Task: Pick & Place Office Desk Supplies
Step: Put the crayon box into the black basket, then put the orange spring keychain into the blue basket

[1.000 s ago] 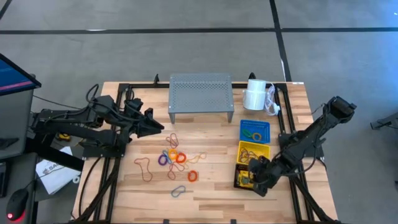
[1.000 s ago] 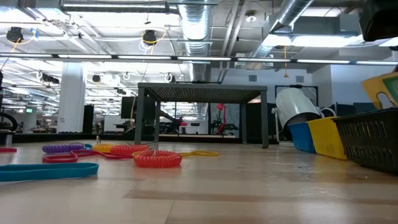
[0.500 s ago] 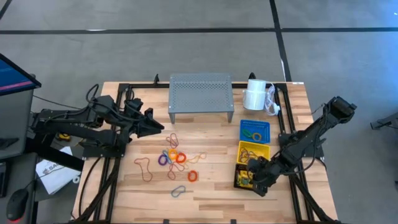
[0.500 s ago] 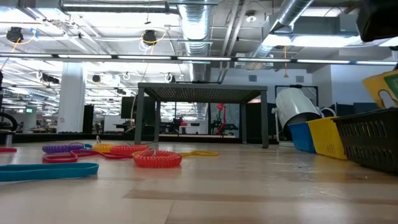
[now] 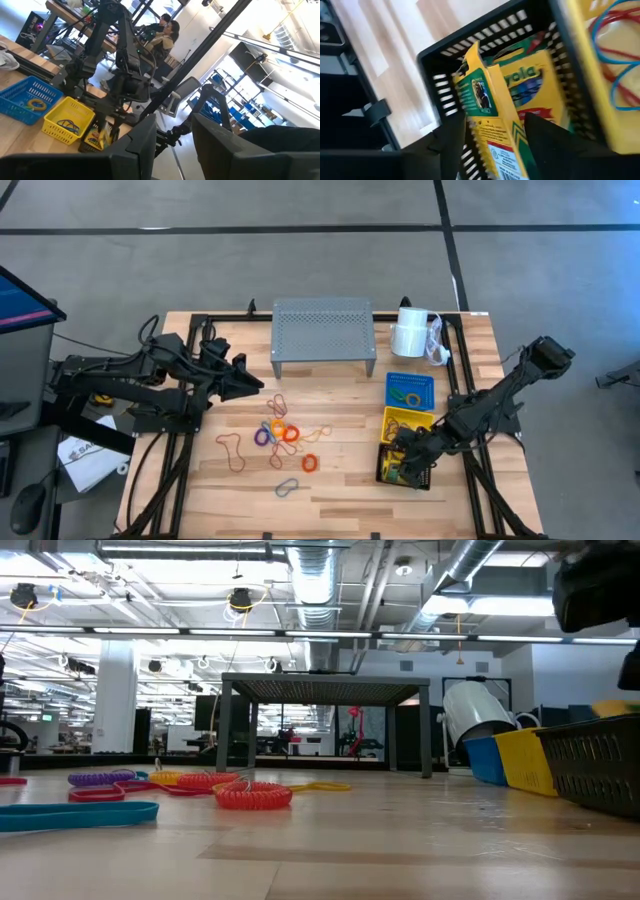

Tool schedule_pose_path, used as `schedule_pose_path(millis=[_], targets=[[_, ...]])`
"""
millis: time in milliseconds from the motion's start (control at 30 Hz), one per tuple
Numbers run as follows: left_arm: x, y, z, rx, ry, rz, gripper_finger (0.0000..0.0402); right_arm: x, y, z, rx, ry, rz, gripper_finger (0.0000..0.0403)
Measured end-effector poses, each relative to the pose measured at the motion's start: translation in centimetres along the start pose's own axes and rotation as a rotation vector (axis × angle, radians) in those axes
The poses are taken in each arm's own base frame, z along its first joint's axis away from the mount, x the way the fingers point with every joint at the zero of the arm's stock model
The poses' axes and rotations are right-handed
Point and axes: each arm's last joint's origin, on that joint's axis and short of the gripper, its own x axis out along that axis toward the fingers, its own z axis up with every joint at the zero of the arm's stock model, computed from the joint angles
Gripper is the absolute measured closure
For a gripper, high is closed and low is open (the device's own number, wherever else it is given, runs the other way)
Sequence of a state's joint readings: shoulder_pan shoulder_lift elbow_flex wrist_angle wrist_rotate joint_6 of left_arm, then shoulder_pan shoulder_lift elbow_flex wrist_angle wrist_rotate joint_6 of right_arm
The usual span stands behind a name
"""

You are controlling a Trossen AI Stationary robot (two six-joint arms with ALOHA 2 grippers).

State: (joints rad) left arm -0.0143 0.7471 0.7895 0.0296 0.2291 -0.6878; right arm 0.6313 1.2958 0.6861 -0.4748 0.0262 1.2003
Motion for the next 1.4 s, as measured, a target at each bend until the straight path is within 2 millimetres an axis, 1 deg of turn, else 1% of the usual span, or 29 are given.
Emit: schedule_pose_path(millis=[100,200,400,567,700,867,967,1033,1233,1400], targets=[[0.0,0.0,0.0,0.000,0.000,0.000,0.0282,-0.2,-0.3,0.3,0.012,-0.005,-0.011,0.0196],[0.0,0.0,0.0,-0.001,0.000,0.000,0.0282,-1.0,-0.3,0.6,0.013,-0.023,0.015,0.0201],[0.0,0.0,0.0,-0.001,0.001,0.000,0.0282,-3.9,0.1,0.9,0.007,-0.092,0.031,0.0230],[0.0,0.0,0.0,0.001,0.005,-0.004,0.0282,-6.1,1.1,1.8,0.008,-0.185,0.123,0.0254],[0.0,0.0,0.0,0.043,0.006,-0.004,0.0282,-6.8,2.6,3.6,-0.064,-0.272,0.212,0.0270],[0.0,0.0,-0.1,0.107,0.019,-0.005,0.0282,-7.1,5.2,7.0,-0.214,-0.367,0.214,0.0290],[0.0,0.0,-0.3,0.130,0.050,-0.029,0.0282,-6.7,6.9,9.2,-0.337,-0.374,0.188,0.0298],[0.0,0.1,-0.5,0.138,0.079,-0.036,0.0282,-5.9,8.0,10.8,-0.418,-0.354,0.172,0.0302],[-0.7,0.3,-1.1,0.118,0.159,-0.015,0.0282,-1.8,10.1,15.0,-0.594,-0.229,0.139,0.0305],[-1.6,0.4,-1.6,0.093,0.223,0.024,0.0282,1.2,10.9,17.2,-0.654,-0.151,0.166,0.0305]])
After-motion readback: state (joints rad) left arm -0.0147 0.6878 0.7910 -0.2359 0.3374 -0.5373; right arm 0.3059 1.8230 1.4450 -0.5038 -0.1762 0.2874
